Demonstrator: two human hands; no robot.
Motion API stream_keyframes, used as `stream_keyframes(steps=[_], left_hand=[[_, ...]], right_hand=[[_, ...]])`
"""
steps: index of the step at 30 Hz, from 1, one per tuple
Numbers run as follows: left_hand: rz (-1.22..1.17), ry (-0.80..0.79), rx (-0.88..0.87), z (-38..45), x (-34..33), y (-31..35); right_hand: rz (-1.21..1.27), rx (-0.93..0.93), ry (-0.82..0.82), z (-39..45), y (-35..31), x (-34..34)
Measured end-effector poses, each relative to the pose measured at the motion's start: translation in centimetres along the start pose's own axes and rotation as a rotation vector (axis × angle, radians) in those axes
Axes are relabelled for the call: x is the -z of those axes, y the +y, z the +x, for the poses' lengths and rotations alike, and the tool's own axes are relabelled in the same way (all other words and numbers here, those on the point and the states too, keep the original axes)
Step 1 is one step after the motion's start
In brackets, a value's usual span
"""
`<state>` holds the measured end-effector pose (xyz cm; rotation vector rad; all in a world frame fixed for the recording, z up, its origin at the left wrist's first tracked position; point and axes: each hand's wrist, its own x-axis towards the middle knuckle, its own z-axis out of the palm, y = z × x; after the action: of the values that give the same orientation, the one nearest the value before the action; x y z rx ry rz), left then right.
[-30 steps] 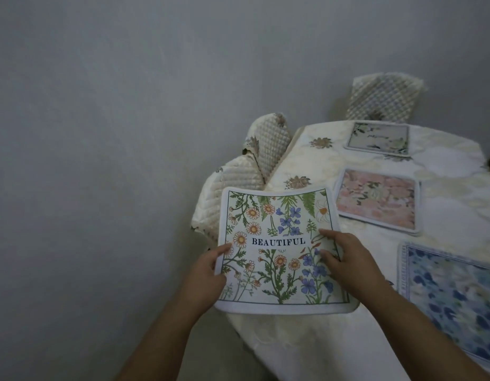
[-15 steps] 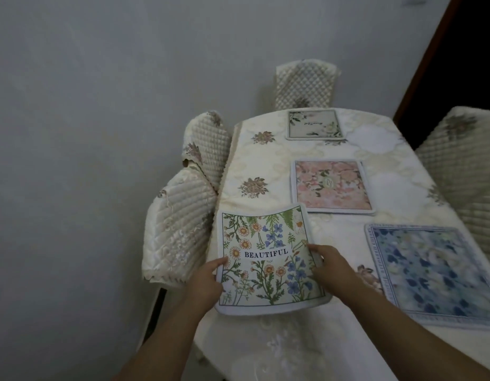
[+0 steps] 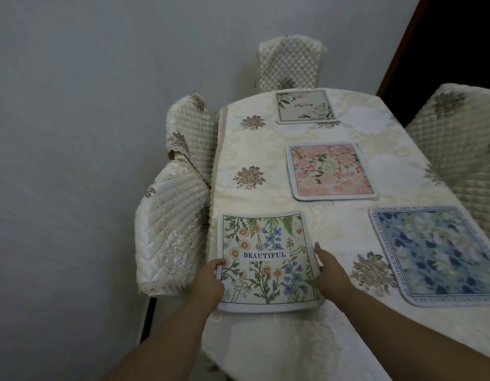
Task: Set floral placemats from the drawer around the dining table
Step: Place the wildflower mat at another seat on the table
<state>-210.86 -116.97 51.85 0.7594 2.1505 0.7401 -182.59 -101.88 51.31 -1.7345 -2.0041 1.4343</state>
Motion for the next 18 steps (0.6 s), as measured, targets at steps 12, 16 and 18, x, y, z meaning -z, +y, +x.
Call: stream_keyframes(steps=[12, 16, 18], left_hand=[[0.135, 0.001, -0.077, -0.1, -1.3, -2.9], [0.145, 0.039, -0.1, -0.1, -1.8, -3.2], [0.169, 0.036, -0.13, -0.3, -2.1, -3.5]], right_hand=[[-0.094, -0.099, 0.094, -0.3, 1.7, -1.6], [-0.13, -0.092, 0.141, -0.2, 3.1, -2.0], [-0.183, -0.069, 0.142, -0.1, 3.4, -2.3]])
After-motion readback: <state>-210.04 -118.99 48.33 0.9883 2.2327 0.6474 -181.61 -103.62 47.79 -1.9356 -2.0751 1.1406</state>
